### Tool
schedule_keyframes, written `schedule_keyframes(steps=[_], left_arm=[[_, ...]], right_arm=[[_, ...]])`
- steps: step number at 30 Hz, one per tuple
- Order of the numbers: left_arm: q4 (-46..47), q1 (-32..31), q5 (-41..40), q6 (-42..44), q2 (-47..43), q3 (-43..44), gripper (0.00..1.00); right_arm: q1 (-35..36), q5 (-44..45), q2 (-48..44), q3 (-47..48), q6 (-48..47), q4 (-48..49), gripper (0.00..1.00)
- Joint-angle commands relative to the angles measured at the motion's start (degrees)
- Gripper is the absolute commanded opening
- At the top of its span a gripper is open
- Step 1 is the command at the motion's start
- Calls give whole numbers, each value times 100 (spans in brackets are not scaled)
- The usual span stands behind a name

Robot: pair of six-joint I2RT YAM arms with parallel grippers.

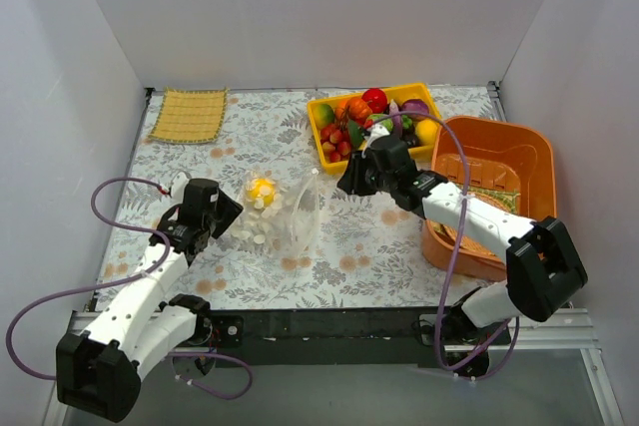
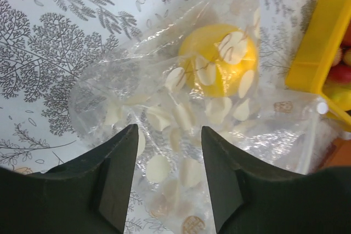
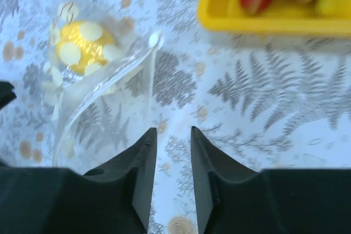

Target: Open the zip-top bag and remove the fake food

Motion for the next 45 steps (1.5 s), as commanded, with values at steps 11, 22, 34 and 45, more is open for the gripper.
schedule_keyframes(steps=[11,22,34,45], left_arm=[[1070,-27,601,315,1853,1519,29],[1668,-71,187,342,2935,1520,19],[1949,-71,152,298,3471,1309,17],[2292,-80,381,289,3700,878,10]], right_arm=[[734,-1093,1048,-612,1876,2230,21],[866,-1296,1970,-552,2272,2960,19],[910,-1296,2832,125,2413,3145,33],[910,-1015,3088,452,2465,3372,62]])
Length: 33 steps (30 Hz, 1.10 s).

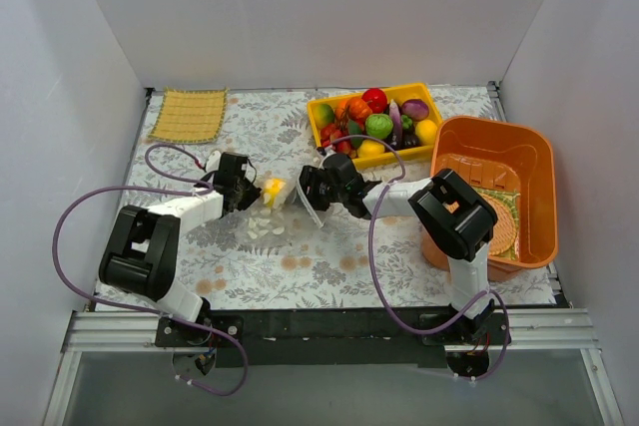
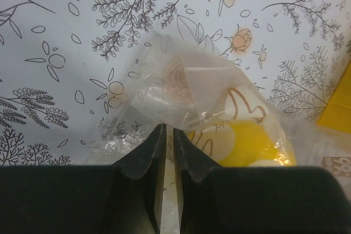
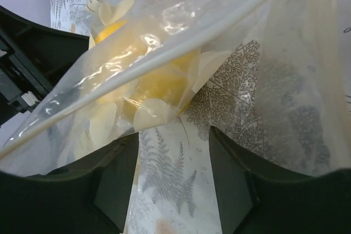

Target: Open the zip-top bag and remove the fake food

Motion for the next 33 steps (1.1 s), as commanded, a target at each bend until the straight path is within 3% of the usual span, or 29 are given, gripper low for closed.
schedule_keyframes(steps=[1,9,27,33], left_arm=[[142,-34,81,53,19,-188,9],[326,-122,240,141,168,-330,3],[344,-377,328,229,309,-391,0],[318,-395,310,238,336,-347,0]], right_arm=[[10,194,-53,69,30,503,66],[19,256,-80,86,-57,820,77],[212,1143,693,1869,-1261,-1016,84],[238,1047,1001,2090,-1384,-1306,85]])
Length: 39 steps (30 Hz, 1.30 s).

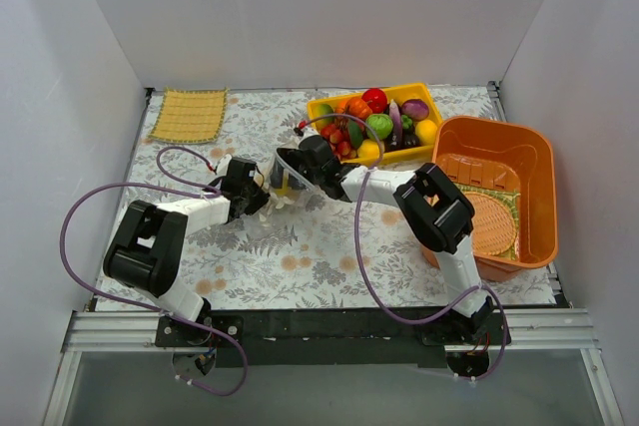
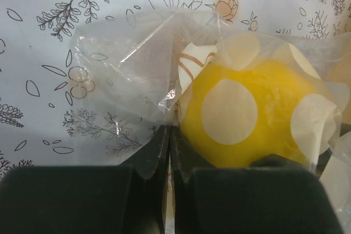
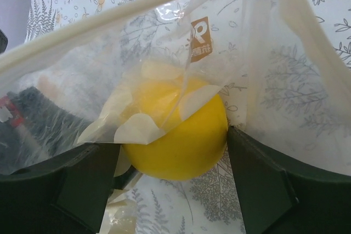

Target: Open the zip-top bag and remove the fake food

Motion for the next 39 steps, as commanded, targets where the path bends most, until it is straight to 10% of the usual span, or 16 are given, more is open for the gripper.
schedule_keyframes(steps=[1,6,13,39], left_arm=[[-264,-78,102,98,122,-67,0],[-272,-78,103,89,174,-50,0],[-808,-78,-512,-174,-54,-24,0],[-1363,-16,-1286,-368,-327,-58,0]], right_arm=[[52,83,269,252,-285,-354,85],[96,-119,340,287,-365,-363,80],[-44,-225,-318,-415,-197,-46,33],[-176,284,-2357,-1515,-1014,-1626,29]])
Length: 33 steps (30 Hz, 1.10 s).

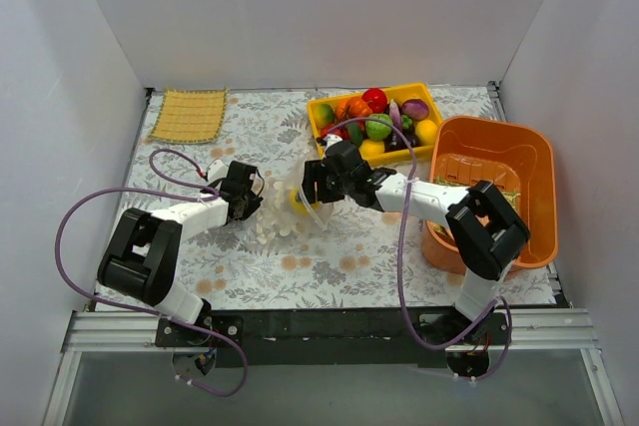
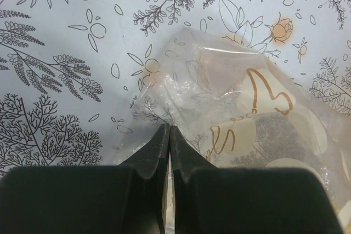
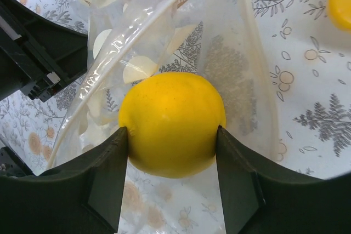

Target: Open the zip-top bag and remove the fake food

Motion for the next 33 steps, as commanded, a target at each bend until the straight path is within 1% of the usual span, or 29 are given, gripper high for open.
schedule_keyframes(steps=[1,3,10,22,28,33], left_arm=[[-416,38,-248,102,3,-54,0],[-416,38,-248,84,3,-63,0],[-407,38,-230,75,12,-19,0],[-416,38,-195,93,-49,-1,0],[-407,38,-116,119,-102,-28,0],[-390,38,68,198,-224,-54,0]], right_arm=[[-43,425,-535,-52,-328,-500,29],[-86,653,-684,-87,-364,-614,27],[-280,653,-1124,-175,-460,-834,25],[-728,952,-1810,-211,-777,-1318,25],[-1325,865,-1863,351,-1066,-1573,25],[-2160,829,-1530,1184,-1295,-1713,25]])
